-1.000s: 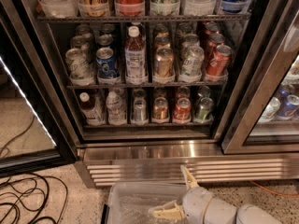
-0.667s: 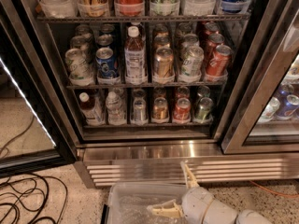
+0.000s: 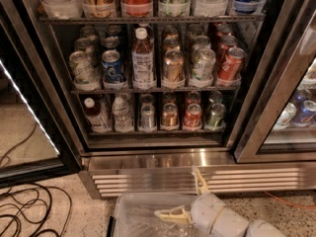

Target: Pick coke can from bottom shelf of fridge

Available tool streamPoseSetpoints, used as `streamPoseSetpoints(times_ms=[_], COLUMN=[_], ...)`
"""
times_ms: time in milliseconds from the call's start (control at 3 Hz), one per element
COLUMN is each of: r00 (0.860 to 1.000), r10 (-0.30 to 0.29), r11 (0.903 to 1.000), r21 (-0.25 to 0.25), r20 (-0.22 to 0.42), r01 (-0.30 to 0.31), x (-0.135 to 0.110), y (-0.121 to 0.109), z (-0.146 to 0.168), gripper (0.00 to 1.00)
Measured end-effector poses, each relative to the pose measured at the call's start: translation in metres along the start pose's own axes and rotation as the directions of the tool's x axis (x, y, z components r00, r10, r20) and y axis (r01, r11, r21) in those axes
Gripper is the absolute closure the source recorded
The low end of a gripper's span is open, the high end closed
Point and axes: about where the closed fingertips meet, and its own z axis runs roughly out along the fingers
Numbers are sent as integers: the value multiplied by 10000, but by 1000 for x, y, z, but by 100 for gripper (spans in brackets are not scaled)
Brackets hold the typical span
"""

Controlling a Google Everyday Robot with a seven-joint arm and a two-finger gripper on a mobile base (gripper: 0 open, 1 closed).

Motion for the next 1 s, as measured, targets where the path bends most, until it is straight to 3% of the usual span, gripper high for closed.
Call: streamPoseSetpoints(times_ms=[333,667,1000], r00=[9949,9892,9905], r10=[-922,-1358,-1290], r11=[9908,9758,9690], r21=[1033,1805,2185], r20=[400,554,487], r01=[877,1238,1154], x=[-16,-27,-25], y=[-17,-25,-34], z=[3,4,8], gripper=[0,0,0])
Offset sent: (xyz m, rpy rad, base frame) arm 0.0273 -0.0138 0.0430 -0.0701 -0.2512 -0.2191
